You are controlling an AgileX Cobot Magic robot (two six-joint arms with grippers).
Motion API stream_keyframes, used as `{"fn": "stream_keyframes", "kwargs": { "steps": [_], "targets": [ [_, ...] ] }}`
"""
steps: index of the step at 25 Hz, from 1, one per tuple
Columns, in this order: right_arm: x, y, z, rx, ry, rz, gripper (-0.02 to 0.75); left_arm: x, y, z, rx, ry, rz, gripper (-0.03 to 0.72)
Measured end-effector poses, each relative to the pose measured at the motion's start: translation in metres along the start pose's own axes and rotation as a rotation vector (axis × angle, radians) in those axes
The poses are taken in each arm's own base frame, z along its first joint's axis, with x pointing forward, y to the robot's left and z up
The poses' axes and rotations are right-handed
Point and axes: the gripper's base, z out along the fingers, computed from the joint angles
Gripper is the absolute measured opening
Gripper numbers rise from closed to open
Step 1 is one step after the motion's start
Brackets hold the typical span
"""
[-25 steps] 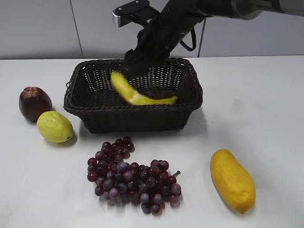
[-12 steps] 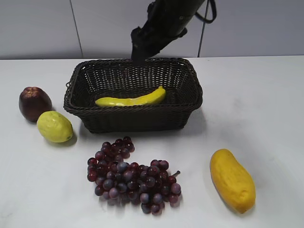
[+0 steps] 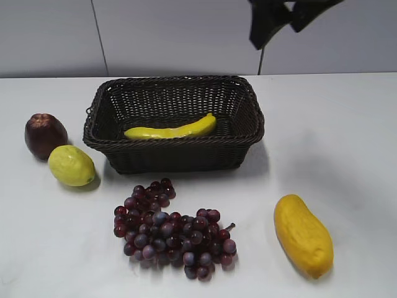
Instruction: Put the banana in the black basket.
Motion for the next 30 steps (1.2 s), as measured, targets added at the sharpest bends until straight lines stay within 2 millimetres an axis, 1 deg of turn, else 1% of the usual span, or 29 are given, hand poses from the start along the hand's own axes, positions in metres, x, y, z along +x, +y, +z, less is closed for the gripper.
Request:
{"fn": "stream_keyframes", "kwargs": {
  "steps": [3, 6, 10, 13, 15, 19, 25, 30],
  "targets": [
    [0.026, -0.028, -0.013, 0.039, 0.027, 0.099, 0.61, 0.0, 0.0, 0.0, 0.0, 0.0, 0.0, 0.229],
    [0.06, -0.046, -0.022, 0.075, 0.068, 0.175, 0.602, 0.0, 0.0, 0.0, 0.0, 0.0, 0.0, 0.229],
    [0.109, -0.053, -0.032, 0.102, 0.086, 0.26, 0.595, 0.0, 0.0, 0.0, 0.0, 0.0, 0.0, 0.229],
    [0.143, -0.048, -0.039, 0.116, 0.074, 0.313, 0.593, 0.0, 0.0, 0.0, 0.0, 0.0, 0.0, 0.229],
    [0.164, -0.04, -0.043, 0.118, 0.063, 0.335, 0.593, 0.0, 0.0, 0.0, 0.0, 0.0, 0.0, 0.229],
    [0.202, -0.028, -0.054, 0.127, 0.009, 0.373, 0.593, 0.0, 0.0, 0.0, 0.0, 0.0, 0.0, 0.229],
    [0.249, -0.011, -0.076, 0.158, -0.114, 0.367, 0.593, 0.0, 0.0, 0.0, 0.0, 0.0, 0.0, 0.229],
    [0.283, -0.004, -0.102, 0.236, -0.293, 0.404, 0.593, 0.0, 0.0, 0.0, 0.0, 0.0, 0.0, 0.229]
  ]
}}
